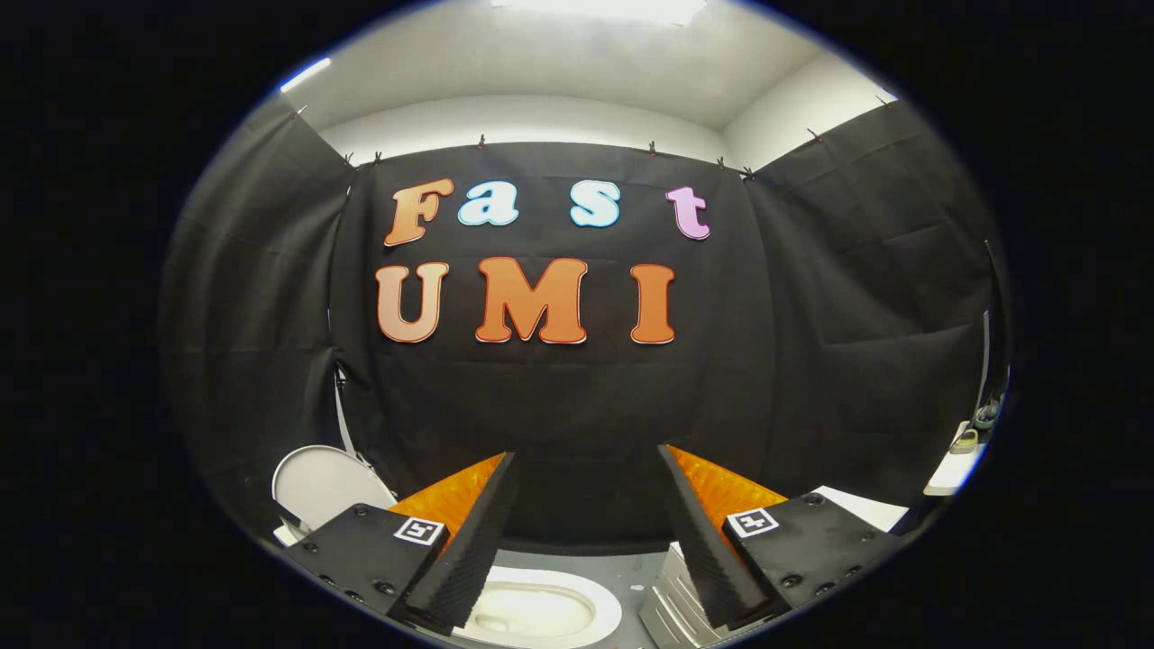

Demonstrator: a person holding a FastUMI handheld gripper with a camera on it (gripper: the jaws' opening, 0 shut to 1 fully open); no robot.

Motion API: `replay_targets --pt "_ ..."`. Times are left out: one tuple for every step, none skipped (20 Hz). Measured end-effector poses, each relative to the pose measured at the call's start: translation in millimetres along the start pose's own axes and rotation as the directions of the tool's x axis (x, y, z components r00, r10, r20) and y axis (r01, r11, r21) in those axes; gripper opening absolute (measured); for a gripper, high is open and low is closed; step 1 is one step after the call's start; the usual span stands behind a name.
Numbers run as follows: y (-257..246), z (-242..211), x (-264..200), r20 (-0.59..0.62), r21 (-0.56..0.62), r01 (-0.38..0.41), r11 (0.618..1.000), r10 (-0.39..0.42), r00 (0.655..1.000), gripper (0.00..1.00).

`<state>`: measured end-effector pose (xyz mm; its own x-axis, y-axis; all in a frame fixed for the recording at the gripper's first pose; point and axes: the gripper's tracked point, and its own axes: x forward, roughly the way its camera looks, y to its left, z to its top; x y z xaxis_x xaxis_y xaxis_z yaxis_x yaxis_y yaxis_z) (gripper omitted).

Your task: Open the toilet lid.

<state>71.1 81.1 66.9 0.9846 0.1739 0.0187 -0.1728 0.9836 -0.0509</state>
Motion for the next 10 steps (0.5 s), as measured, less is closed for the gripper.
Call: replay_targets --pt "1.6 0.4 -0.1 0.002 0.001 -0.001 1.0 0.001 1.0 0.98" --pt "3.7 1.7 0.6 0.004 0.002 -0.001 1.0 0.001 1.0 0.98" --pt "4.8 1.0 0.0 0.004 0.002 0.0 1.0 0.0 1.0 0.98" --pt "4.4 -0.4 0.0 0.002 -0.002 0.001 1.0 -0.001 1.0 0.98" --pt "4.9 -1.3 0.2 -0.001 -0.008 0.002 1.0 -0.002 1.0 0.98" --pt "6.1 -3.1 0.7 -0.004 -0.012 0.002 1.0 -0.002 1.0 0.98" --pt "7.3 -3.8 0.0 -0.005 -0.014 0.0 1.0 -0.001 1.0 0.98" --pt "8.5 -3.8 -1.0 -0.005 -0.014 -0.002 1.0 0.001 1.0 0.98" --pt "9.7 -3.5 -0.6 -0.005 -0.014 -0.003 1.0 0.003 1.0 0.98" --pt "11.0 -4.0 0.5 -0.006 -0.015 -0.004 1.0 0.004 1.0 0.98"
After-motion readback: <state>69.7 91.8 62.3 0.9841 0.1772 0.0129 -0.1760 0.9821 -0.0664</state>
